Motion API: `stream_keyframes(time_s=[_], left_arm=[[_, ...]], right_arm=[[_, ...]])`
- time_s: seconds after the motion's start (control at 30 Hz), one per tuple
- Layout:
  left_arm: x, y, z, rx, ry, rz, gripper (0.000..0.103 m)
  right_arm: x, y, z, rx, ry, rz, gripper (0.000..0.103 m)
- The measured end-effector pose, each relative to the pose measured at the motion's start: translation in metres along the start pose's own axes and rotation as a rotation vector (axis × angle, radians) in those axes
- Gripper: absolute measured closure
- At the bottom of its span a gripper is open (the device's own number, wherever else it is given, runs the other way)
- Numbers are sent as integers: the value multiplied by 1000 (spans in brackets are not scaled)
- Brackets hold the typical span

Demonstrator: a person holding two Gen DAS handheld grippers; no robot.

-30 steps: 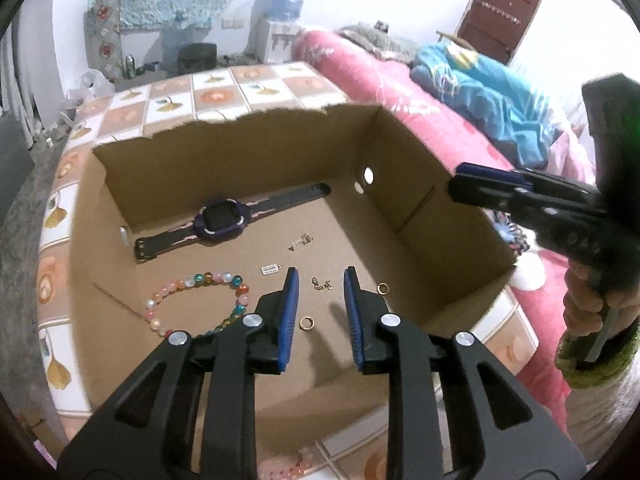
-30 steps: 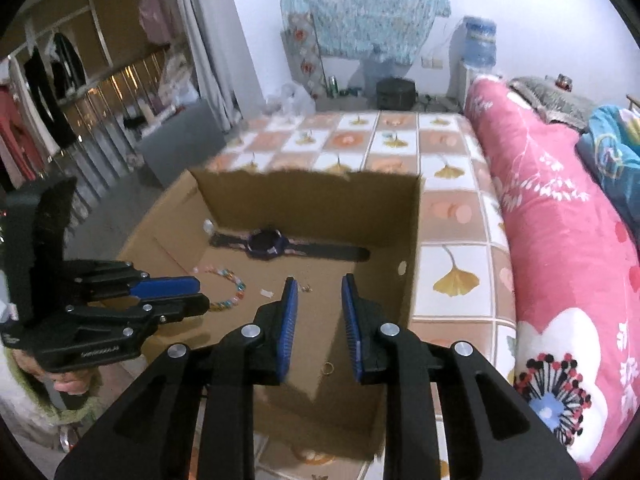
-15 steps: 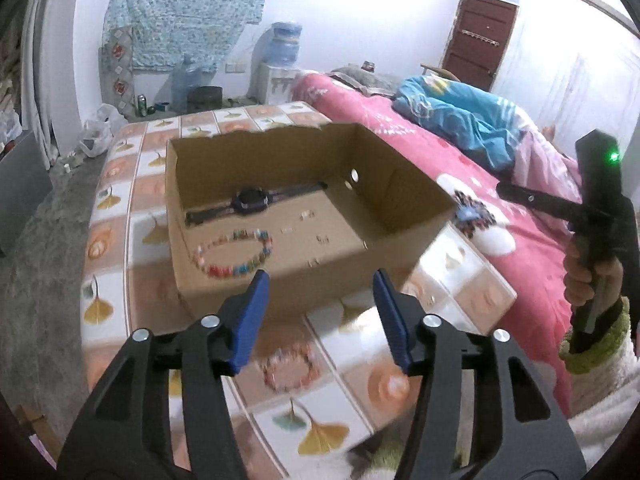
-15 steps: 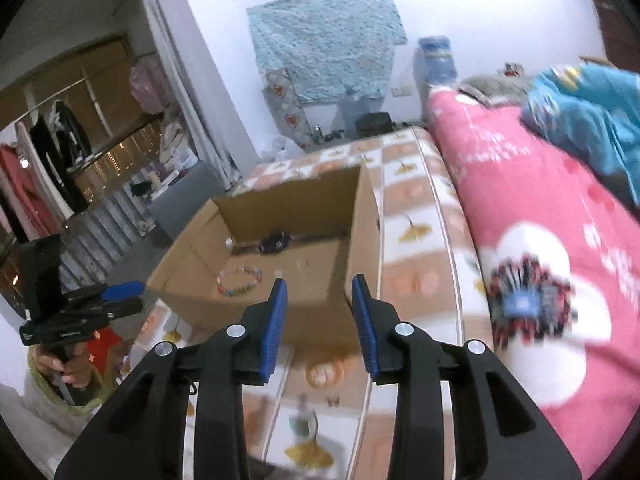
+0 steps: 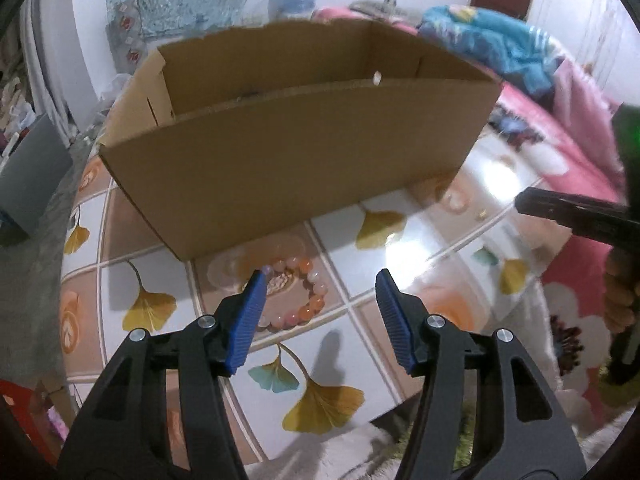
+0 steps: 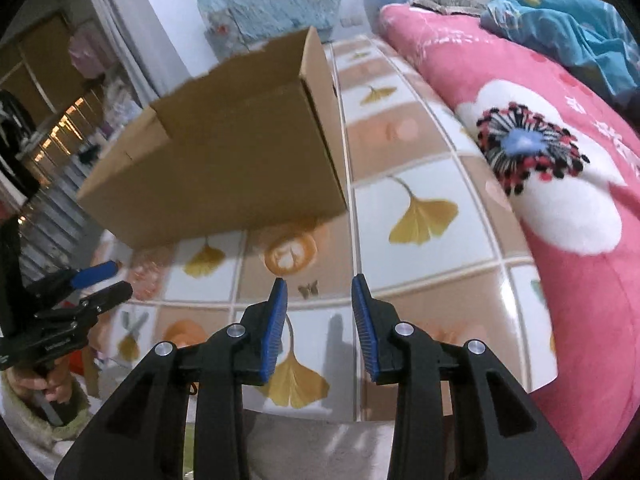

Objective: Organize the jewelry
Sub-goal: 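Move both tools back to the pale pink bracelet and gold butterfly charm, then close the left gripper on the pale pink bead bracelet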

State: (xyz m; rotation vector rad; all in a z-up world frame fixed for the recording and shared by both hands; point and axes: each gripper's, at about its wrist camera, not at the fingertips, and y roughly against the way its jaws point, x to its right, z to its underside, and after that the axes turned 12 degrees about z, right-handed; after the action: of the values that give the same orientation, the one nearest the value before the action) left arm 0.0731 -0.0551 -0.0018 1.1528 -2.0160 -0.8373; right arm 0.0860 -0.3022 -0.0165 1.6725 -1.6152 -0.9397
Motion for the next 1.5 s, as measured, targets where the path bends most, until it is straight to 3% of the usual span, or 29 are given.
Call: stream_keyframes(time_s=[0.2,0.7,1.03,1.5], left_arm=[[-3,-15,3,-25,-1,-55,49],[0,-26,5,-47,-1,-88,49],[5,-33,8,-51,-11,-75,68],[-1,-34,4,-38,-1,-63,82]], right_arm=[[-9,-8,7,-25,13,3,70],[-16,-14,5,-35,18,-22,70],[-12,-9,7,-3,30,-27,70],[-25,-15,13,68,169,46,72]])
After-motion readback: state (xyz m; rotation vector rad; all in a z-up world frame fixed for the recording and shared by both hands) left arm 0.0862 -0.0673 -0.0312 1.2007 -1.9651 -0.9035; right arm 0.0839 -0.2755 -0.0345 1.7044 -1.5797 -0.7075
